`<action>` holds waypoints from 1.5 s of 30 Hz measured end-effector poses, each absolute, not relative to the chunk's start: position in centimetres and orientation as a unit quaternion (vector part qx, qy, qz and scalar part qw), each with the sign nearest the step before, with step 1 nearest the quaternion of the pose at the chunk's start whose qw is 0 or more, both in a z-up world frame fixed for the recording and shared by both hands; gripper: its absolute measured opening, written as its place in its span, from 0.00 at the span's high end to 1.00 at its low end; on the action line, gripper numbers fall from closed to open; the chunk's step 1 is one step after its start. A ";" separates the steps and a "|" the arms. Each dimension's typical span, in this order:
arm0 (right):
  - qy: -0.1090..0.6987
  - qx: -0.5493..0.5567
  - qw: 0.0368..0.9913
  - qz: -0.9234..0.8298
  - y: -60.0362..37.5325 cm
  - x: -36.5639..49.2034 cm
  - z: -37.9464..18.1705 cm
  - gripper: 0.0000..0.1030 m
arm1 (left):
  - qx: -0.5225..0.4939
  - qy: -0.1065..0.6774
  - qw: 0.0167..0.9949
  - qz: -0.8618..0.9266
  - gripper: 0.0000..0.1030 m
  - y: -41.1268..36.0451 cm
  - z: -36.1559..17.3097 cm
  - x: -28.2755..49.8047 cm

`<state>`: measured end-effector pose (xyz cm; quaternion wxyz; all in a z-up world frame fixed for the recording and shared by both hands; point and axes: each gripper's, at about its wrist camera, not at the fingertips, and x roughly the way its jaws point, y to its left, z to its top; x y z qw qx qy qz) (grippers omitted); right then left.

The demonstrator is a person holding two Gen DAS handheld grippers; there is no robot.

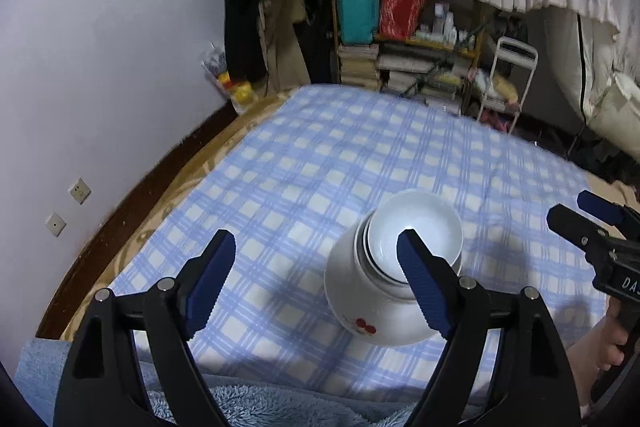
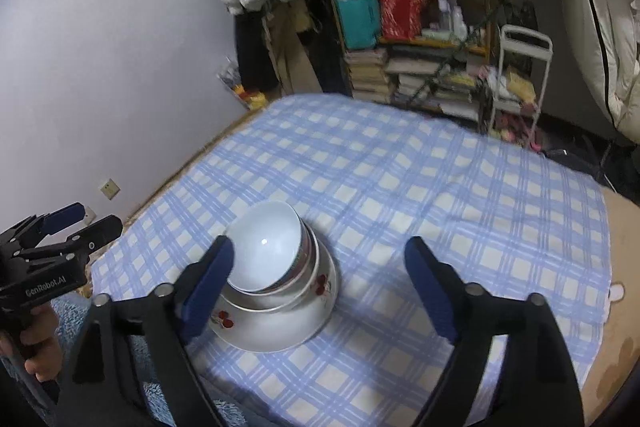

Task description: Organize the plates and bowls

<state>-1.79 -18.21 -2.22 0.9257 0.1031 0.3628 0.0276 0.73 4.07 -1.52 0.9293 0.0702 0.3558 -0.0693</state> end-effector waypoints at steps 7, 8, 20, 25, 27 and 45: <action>0.305 0.071 0.950 0.007 -17.9 -3.5 -1.7 0.00 | 0.080 0.300 0.948 -0.069 0.17 4.2 -1.9 -1.1; 0.302 0.068 0.951 0.006 -17.8 -3.6 -1.7 0.00 | 0.083 0.300 0.948 -0.068 0.17 4.1 -2.1 -1.1; 0.299 0.039 0.953 -0.011 -16.8 -3.1 -2.6 0.00 | 0.096 0.302 0.946 -0.074 0.16 3.3 -3.1 -1.3; 0.298 0.048 0.953 -0.024 -17.4 -3.1 -2.8 0.00 | 0.102 0.299 0.946 -0.076 0.16 3.1 -3.2 -1.4; 0.292 0.052 0.954 -0.029 -17.7 -3.2 -2.7 0.00 | 0.105 0.299 0.945 -0.076 0.16 3.0 -3.2 -1.4; 0.276 0.047 0.959 -0.049 -17.8 -3.6 -2.0 0.00 | 0.101 0.284 0.950 -0.077 0.11 3.2 -2.9 -2.0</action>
